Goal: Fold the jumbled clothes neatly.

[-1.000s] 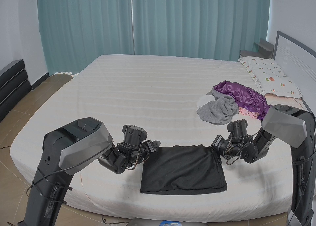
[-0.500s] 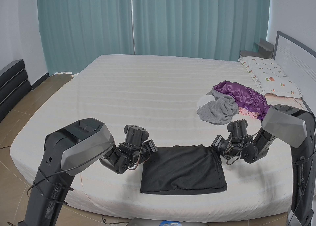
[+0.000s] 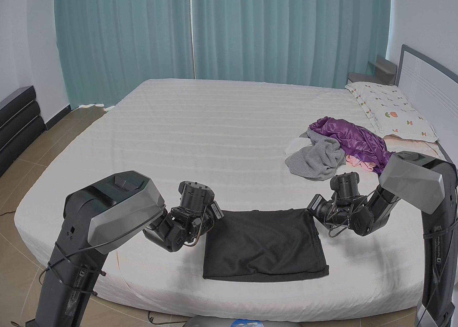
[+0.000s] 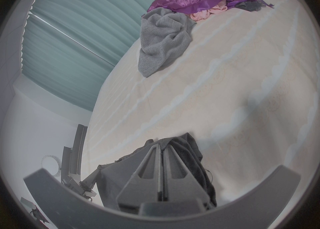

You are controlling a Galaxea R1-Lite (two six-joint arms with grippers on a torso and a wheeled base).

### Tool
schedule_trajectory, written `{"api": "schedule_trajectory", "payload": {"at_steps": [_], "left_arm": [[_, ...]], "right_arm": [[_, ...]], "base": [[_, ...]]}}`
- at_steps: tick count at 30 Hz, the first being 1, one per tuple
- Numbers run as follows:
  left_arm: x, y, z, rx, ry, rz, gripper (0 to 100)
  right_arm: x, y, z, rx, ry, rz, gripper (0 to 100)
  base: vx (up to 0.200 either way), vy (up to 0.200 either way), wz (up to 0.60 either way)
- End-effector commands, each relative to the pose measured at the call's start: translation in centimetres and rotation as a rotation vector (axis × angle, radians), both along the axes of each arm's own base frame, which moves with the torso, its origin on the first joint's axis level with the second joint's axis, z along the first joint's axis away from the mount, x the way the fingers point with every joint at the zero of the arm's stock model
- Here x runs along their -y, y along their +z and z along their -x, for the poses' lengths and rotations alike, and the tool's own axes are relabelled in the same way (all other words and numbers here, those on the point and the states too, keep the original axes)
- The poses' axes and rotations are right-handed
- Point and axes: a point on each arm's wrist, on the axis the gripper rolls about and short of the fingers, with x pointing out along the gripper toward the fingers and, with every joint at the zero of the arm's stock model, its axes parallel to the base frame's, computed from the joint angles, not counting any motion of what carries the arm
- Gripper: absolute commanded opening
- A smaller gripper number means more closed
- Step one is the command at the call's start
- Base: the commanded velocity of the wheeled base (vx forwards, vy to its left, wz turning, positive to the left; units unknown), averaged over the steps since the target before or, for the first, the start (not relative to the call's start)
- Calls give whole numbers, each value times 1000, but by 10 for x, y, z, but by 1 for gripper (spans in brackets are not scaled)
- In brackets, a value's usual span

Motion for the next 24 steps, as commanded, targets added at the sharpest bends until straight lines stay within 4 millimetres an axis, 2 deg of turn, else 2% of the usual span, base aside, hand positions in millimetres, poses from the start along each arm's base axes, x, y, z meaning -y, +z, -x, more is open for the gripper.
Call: {"api": "schedule_trajectory", "payload": {"at_steps": [1,8,24], "left_arm": [[-4,3,-1,3,18,9,0],[-12,4,-5,1,42,15,0],[-13,1,-5,-5,44,16,0]], "right_arm": [[1,-3,-2,14,-3,0,0],[2,-7,-3,44,-20,10,0],[5,-14,-9,71,-29,5,0]], "base": [[0,0,0],[0,0,0],[0,0,0]]}}
